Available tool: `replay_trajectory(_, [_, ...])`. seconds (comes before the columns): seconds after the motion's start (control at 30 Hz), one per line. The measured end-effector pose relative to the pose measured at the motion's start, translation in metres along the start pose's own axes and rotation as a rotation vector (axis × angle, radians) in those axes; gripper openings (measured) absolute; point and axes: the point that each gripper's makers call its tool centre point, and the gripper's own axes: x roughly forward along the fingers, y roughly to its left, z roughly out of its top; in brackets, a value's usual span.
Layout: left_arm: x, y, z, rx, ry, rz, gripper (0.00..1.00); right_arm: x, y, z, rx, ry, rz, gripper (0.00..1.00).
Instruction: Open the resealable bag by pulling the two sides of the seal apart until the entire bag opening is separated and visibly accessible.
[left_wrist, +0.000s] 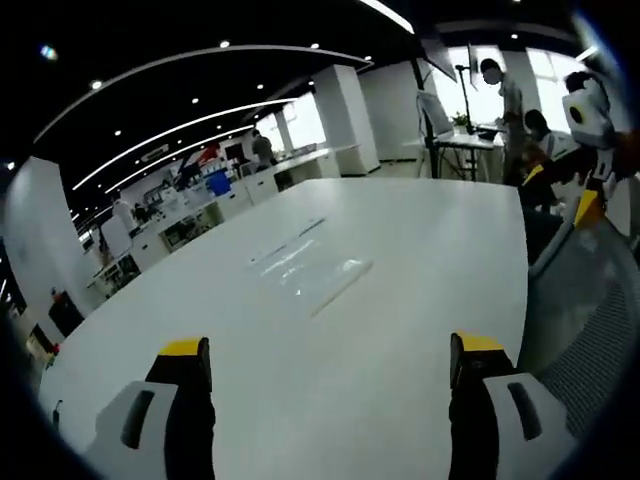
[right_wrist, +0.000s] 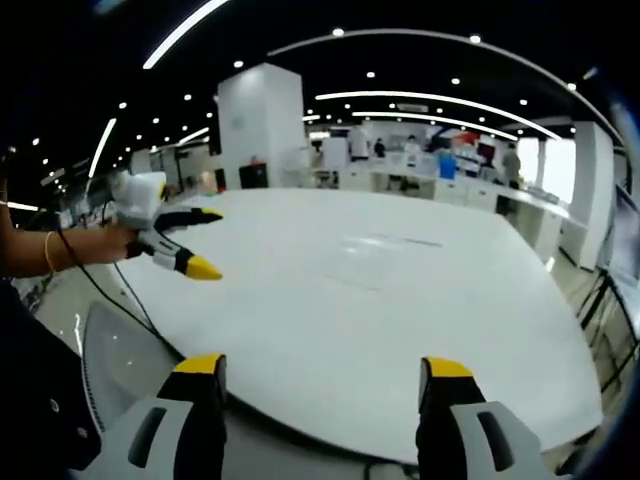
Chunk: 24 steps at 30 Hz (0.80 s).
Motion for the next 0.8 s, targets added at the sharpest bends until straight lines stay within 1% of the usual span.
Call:
replay_trajectory(0.07, [-0.011, 0.000, -0.002, -0.043, -0.015, 0.014, 1.00, 0.000, 0.000, -0.001, -0.001, -0.001, 0.000, 0.79])
replay_trajectory(0.1, [-0.016, 0.001, -0.004, -0.047, -0.016, 0.030, 1.00, -0.001, 0.001, -0.001, 0.001, -0.004, -0.003, 0.79])
replay_trajectory(0.17, [-0.022, 0.000, -0.006, -0.053, -0.020, 0.036, 1.00, -0.001, 0.000, -0.002, 0.006, -0.007, -0.006, 0.79])
replay_trajectory(0.3, [-0.031, -0.003, -0.013, -0.100, -0.029, 0.038, 1.00, -0.001, 0.001, -0.004, 0.011, -0.007, -0.015, 0.79])
replay_trajectory(0.33, [-0.034, -0.004, -0.013, -0.108, -0.039, 0.042, 1.00, -0.001, 0.001, -0.004, 0.012, -0.008, -0.016, 0.80])
replay_trajectory(0.4, [-0.040, -0.007, -0.008, -0.135, -0.079, 0.048, 1.00, -0.001, 0.001, -0.003, 0.011, -0.014, -0.019, 0.80])
replay_trajectory(0.43, [-0.043, -0.009, -0.007, -0.150, -0.087, 0.047, 1.00, -0.001, 0.001, -0.002, 0.010, -0.017, -0.021, 0.80])
replay_trajectory(0.57, [-0.047, -0.013, -0.009, -0.164, -0.088, 0.052, 1.00, -0.002, -0.002, 0.000, 0.016, -0.024, -0.029, 0.80])
replay_trajectory(0.63, [-0.047, -0.016, -0.009, -0.166, -0.092, 0.039, 1.00, -0.002, -0.003, 0.000, 0.019, -0.024, -0.031, 0.80])
replay_trajectory(0.7, [-0.047, -0.016, -0.008, -0.143, -0.090, 0.037, 1.00, -0.001, -0.003, 0.001, 0.022, -0.024, -0.031, 0.80])
replay_trajectory(0.73, [-0.047, -0.015, -0.007, -0.132, -0.091, 0.040, 1.00, -0.001, -0.003, 0.001, 0.022, -0.023, -0.030, 0.80])
replay_trajectory(0.8, [-0.049, -0.012, -0.006, -0.142, -0.095, 0.047, 1.00, 0.001, -0.003, 0.002, 0.016, -0.018, -0.023, 0.80])
